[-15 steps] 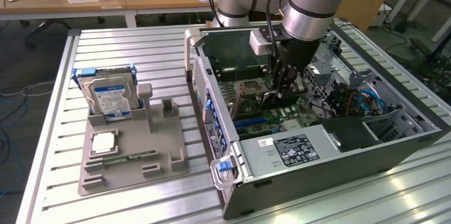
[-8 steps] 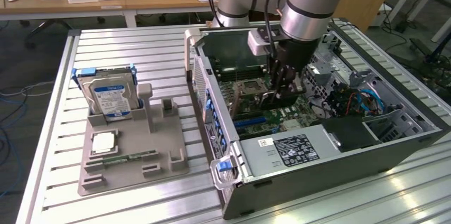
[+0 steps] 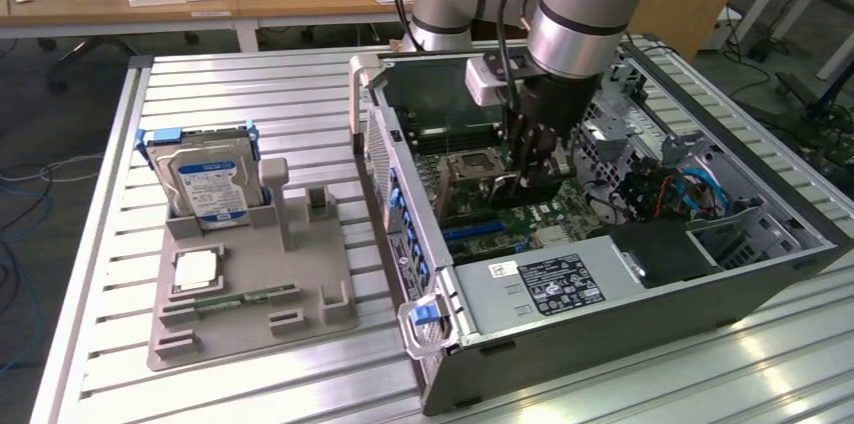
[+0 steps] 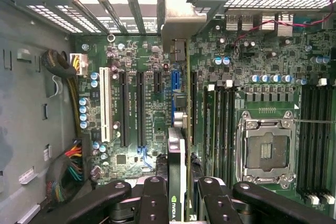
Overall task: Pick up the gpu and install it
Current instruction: 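Insert the gpu into the slot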
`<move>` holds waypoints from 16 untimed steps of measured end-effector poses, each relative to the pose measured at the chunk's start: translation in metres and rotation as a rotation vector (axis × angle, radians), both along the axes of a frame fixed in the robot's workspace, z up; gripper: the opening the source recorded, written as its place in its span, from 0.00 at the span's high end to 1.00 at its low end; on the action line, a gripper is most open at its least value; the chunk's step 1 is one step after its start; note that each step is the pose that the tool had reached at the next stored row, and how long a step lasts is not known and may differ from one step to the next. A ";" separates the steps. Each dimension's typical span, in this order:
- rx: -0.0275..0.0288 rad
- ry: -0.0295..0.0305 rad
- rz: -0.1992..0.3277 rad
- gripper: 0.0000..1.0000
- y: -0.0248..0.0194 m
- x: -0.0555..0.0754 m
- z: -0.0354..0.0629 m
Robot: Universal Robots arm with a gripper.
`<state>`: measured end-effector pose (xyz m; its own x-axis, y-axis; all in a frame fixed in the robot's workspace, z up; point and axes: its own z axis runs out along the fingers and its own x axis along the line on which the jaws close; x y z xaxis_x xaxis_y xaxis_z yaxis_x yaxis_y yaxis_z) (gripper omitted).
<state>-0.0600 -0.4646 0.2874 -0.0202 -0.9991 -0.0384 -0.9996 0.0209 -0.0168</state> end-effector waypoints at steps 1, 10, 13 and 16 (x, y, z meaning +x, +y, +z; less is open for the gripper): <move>-0.0008 0.0000 0.000 0.73 -0.0003 0.000 0.0000; -0.0013 0.0000 0.000 0.73 -0.0003 -0.001 -0.0018; -0.0009 -0.0001 0.000 0.73 -0.0003 -0.002 -0.0022; -0.0010 -0.0001 0.000 0.73 -0.0002 -0.003 -0.0023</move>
<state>-0.0631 -0.4648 0.2851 -0.0203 -0.9991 -0.0375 -0.9996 0.0209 -0.0170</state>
